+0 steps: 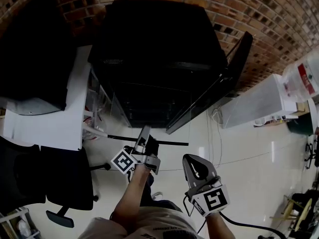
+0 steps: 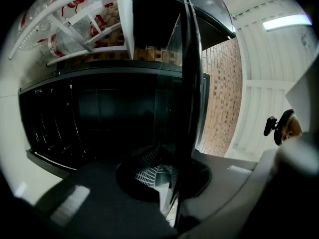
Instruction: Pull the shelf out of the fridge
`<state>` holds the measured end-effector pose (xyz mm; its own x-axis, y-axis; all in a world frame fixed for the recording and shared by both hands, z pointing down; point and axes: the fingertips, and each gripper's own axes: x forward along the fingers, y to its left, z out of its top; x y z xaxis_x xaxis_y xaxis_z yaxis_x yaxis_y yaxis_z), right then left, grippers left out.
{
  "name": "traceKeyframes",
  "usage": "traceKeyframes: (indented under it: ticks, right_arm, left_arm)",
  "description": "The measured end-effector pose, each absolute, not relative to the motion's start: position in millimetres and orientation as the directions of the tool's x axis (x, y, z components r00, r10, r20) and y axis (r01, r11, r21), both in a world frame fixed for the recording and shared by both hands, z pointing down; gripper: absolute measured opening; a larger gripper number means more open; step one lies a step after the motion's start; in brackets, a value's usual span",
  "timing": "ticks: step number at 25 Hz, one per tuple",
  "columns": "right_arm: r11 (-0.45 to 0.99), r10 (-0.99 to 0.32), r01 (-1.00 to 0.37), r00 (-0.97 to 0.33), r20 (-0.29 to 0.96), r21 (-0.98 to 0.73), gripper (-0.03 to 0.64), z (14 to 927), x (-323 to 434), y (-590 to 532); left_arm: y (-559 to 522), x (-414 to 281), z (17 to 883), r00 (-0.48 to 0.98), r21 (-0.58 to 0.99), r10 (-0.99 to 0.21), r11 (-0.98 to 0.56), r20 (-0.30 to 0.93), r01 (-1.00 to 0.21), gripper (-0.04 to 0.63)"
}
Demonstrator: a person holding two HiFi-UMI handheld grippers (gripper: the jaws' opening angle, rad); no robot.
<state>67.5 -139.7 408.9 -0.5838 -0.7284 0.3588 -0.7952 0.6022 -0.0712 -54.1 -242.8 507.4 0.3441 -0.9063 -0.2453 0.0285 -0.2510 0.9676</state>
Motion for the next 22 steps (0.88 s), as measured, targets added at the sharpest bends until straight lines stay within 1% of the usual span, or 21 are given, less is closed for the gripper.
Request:
traceKeyframes:
  ticks: [5, 14, 22]
  right_arm:
    - [0.606, -0.738, -0.794, -0.586, 0.335, -0.053, 0.005, 393.6, 69.5, -116.2]
    - [0.642, -0.738, -0.766, -0.63, 0.242, -0.035, 0.005, 361.2, 52.1, -79.2]
    - [0.696, -0.705, -0.718, -0.686, 0.183, -0.008, 0.005, 339.0, 31.8, -51.6]
  left_arm:
    - [-211.0, -56.3, 471.4, 0.352, 0.956, -0.892, -0.294, -0.283, 0.022, 0.011]
    - [-168.0, -59.0, 413.3, 0.373, 0.926, -0.861, -0.377, -0.346, -0.012, 0.012]
    - [-134.6, -60.8, 376.4, 0.356, 0.904, -0.845, -0.427, -0.399, 0.001, 0.014]
